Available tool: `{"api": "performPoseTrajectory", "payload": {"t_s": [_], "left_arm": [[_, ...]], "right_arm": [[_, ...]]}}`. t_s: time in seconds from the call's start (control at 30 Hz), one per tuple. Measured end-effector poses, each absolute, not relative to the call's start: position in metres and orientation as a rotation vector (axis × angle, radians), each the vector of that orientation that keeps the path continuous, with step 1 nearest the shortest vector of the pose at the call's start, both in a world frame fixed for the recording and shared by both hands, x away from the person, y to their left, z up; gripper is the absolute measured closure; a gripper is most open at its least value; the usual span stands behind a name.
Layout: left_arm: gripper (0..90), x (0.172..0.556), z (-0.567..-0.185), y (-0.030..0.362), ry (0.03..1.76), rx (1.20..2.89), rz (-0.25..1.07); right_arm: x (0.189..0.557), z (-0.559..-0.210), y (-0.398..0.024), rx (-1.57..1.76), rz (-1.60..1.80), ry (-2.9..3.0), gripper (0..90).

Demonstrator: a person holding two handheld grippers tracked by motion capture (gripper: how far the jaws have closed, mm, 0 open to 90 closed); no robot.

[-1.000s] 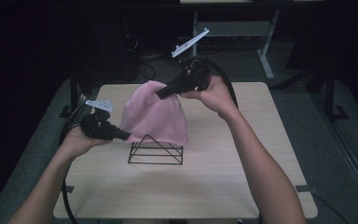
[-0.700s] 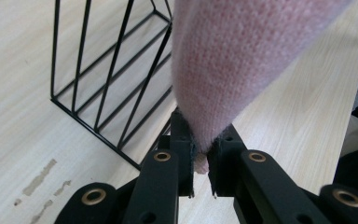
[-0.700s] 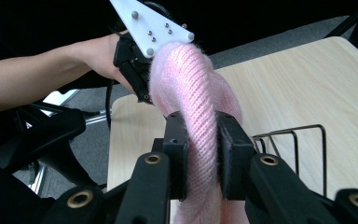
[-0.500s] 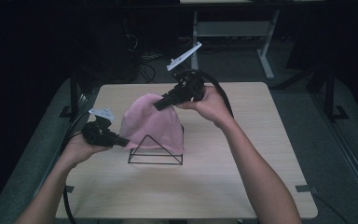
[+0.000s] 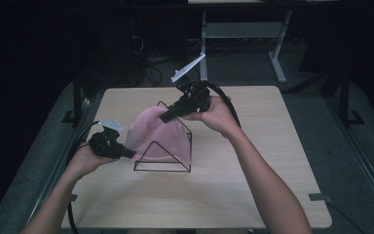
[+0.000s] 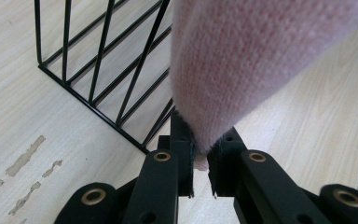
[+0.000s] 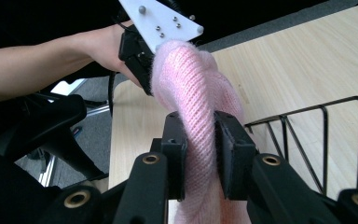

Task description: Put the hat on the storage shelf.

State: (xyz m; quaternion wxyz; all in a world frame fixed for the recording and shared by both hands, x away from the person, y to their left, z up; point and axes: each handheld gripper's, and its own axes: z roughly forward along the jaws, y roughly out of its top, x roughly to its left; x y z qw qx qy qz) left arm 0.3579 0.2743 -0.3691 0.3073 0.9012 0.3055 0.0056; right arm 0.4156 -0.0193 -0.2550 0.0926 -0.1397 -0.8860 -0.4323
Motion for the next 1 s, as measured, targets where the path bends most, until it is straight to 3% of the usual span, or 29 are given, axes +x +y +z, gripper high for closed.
{"api": "performPoseTrajectory", "payload": {"t_s": [0.67,1.0], "left_arm": [[81.0,0.361,-0.399,0.27,0.826,2.474,0.041],[81.0,0.362,-0.41,0.265,0.808,2.554,0.083]], "right_arm": [[0.409,-0.288,-0.01,-0.402,-1.198,-2.616,72.1],[0.407,-0.303,-0.006,-0.417,-1.167,-2.614,65.7]]}}
